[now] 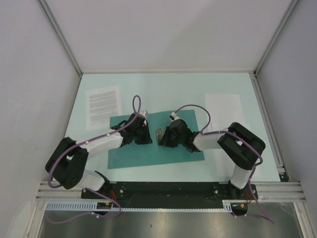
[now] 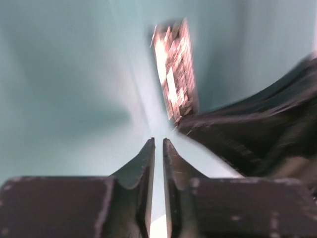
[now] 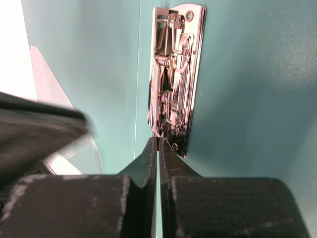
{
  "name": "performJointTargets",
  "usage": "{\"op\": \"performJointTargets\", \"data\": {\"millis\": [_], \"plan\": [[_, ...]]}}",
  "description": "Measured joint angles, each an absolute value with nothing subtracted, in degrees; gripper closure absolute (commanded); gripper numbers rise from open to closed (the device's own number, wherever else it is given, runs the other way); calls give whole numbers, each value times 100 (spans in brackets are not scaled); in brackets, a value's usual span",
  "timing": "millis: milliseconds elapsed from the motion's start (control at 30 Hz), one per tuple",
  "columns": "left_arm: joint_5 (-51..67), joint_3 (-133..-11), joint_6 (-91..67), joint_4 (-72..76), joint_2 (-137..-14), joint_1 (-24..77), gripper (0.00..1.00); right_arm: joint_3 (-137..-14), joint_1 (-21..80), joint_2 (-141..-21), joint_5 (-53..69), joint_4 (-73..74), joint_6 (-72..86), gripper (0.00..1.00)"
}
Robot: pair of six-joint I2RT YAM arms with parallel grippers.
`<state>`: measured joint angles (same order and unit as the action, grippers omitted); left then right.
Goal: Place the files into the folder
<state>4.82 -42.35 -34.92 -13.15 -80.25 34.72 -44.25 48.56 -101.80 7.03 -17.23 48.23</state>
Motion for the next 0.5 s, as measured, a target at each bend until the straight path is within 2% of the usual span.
{"op": "performJointTargets", "data": {"millis": [67,267,500], "plan": [[558,-3979,-3568,-1203,-8228,3627,100,-4421,4880,-10171,644,-1723,4851,100],[947,-3824,-3929,-408,-8851,4069,100,-4403,4906,-10103,390,-1612,4952,100],[1079,-3505,-4431,473,-9085,4069,100,-4348,4880,-9961,-12,-1400,5059,100]]}}
